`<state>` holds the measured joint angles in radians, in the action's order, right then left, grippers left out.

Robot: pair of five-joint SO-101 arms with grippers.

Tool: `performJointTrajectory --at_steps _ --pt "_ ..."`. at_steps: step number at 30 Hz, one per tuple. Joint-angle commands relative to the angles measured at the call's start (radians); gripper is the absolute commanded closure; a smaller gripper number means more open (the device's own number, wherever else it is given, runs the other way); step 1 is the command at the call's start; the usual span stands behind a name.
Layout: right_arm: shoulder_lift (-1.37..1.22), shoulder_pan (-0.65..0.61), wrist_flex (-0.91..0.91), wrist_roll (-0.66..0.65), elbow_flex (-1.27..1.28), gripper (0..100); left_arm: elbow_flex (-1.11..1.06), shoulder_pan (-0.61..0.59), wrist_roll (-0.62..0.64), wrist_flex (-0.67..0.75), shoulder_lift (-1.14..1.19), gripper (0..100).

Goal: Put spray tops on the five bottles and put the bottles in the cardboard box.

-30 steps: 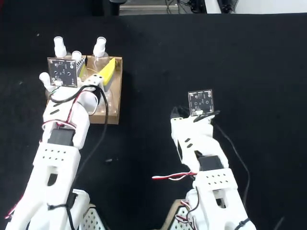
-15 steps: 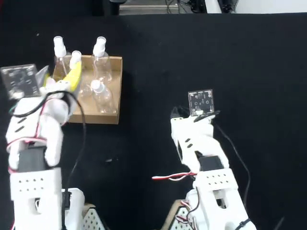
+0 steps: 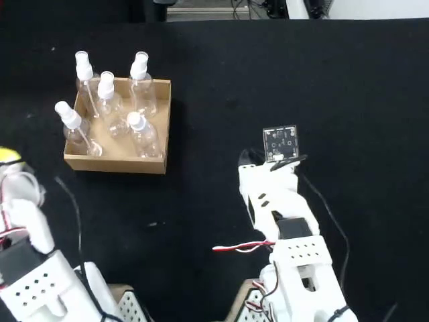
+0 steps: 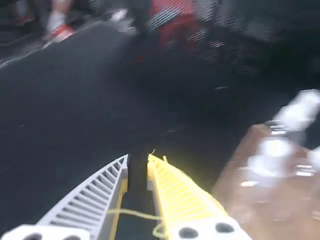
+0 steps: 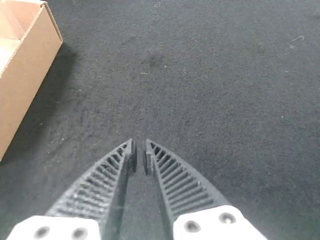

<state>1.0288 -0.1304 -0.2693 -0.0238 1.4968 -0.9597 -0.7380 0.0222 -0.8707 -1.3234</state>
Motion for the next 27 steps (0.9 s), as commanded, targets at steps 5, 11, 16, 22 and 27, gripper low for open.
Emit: performJointTrajectory --at_steps 5,11,16,22,27 --pt "0.025 0.012 0.026 -0.008 -0.027 98.7 -0.226 -0.246 -0.169 -0.008 -0.018 97" --pt "0.025 0.014 0.017 -0.002 -0.067 98.7 -0.371 -0.188 -0.170 -0.008 -0.018 97" --pt "0.042 0.018 -0.101 -0.006 -0.124 98.7 -0.420 -0.079 -0.169 -0.094 -0.018 97" --pt "0.265 -0.006 -0.353 -0.002 -0.160 98.7 -0.409 0.021 -0.055 -0.259 -0.124 97" --pt "0.524 -0.014 -0.358 -0.009 -0.044 98.7 -0.565 0.079 -0.029 -0.270 -0.334 97"
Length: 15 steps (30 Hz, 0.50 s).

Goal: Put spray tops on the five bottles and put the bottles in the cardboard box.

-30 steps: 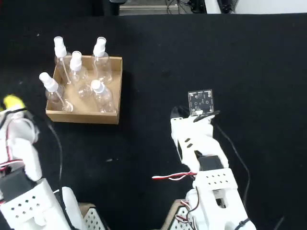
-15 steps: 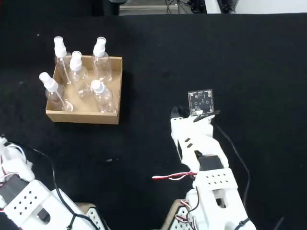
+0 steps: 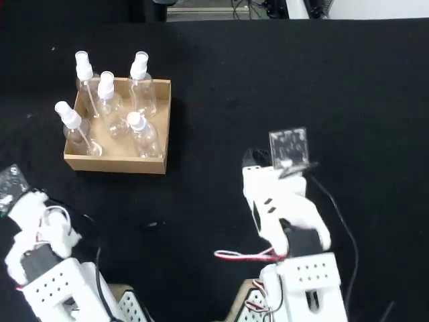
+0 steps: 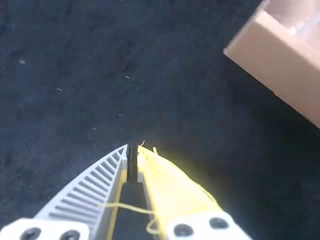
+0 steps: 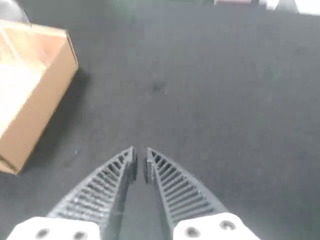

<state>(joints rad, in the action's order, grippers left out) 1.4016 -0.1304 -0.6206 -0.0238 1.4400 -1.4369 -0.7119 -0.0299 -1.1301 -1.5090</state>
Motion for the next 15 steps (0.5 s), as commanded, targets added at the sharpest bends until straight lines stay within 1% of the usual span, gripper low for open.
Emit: performJointTrajectory --at_steps 1,4,7,10,15 --pt "0.206 -0.014 -0.006 -0.009 0.030 98.7 -0.117 0.064 0.023 -0.011 -0.203 97" --pt "0.363 -0.018 -0.005 -0.009 0.074 98.7 -0.185 0.076 0.023 -0.014 -0.338 97" --pt "0.503 -0.037 -0.018 -0.009 0.116 98.7 -0.209 0.077 0.023 -0.014 -0.293 97" --pt "0.475 -0.026 -0.078 -0.011 0.160 98.7 -0.260 0.077 0.023 -0.014 -0.279 97" --pt "0.483 -0.020 -0.213 -0.009 0.245 98.7 -0.263 0.079 0.023 -0.029 -0.278 97"
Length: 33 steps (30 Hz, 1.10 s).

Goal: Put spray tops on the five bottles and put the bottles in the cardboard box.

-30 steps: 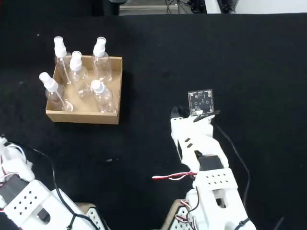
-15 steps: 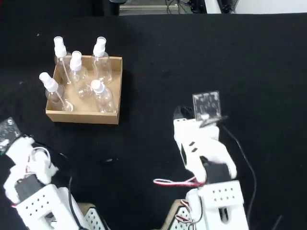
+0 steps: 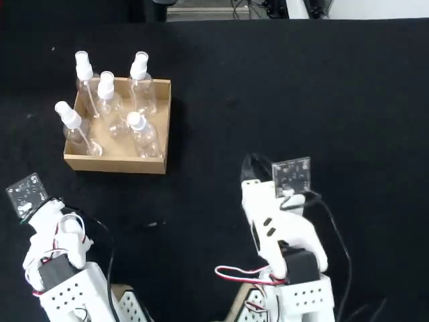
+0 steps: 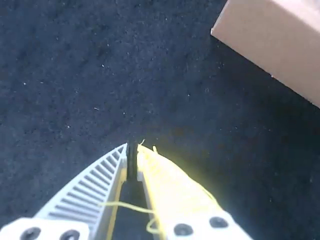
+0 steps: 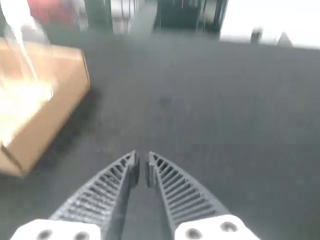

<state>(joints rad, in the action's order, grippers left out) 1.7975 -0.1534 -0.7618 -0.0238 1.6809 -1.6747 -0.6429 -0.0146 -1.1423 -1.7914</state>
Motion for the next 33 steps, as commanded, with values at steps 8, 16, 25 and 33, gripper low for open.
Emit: performJointTrajectory --at_steps 8,16,25,33 --pt "0.096 0.005 -0.348 -0.009 0.001 98.7 -0.025 0.024 0.008 -0.112 0.005 97" --pt "0.096 0.002 -0.539 -0.009 0.001 98.7 -0.025 0.200 0.003 -0.112 0.005 97" --pt "0.097 0.017 -0.539 -0.009 0.001 98.7 -0.025 0.196 0.005 -0.114 0.003 97" --pt "0.097 0.152 -0.539 -0.009 0.002 98.7 -0.025 0.209 0.006 -0.138 -0.040 97"
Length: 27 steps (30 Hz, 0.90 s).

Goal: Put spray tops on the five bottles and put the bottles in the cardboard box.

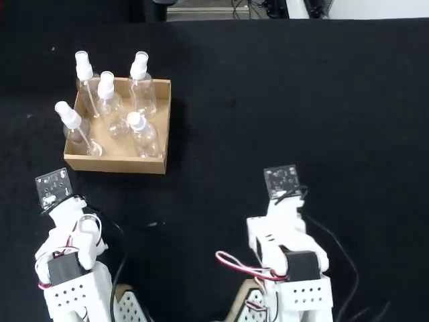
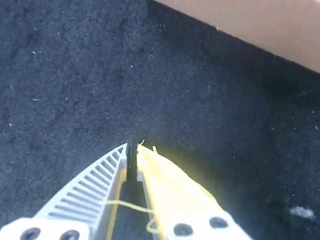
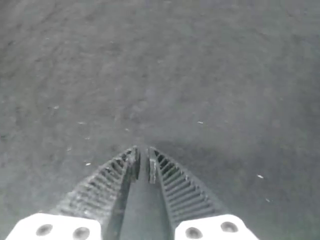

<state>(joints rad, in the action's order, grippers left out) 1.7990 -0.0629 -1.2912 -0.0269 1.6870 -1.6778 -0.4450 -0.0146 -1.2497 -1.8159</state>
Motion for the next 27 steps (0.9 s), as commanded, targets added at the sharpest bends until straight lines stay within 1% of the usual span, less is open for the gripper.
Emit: performJointTrajectory --at_steps 1,5,27 --pt "0.096 0.075 -0.009 -0.006 -0.004 98.7 -0.022 0.012 0.006 -0.031 -0.017 97" --pt "0.096 0.118 -0.009 -0.006 -0.004 98.7 -0.022 0.012 0.006 -0.031 -0.018 97" --pt "0.094 0.117 -0.009 -0.006 -0.004 98.7 -0.022 0.005 0.006 -0.028 -0.011 97"
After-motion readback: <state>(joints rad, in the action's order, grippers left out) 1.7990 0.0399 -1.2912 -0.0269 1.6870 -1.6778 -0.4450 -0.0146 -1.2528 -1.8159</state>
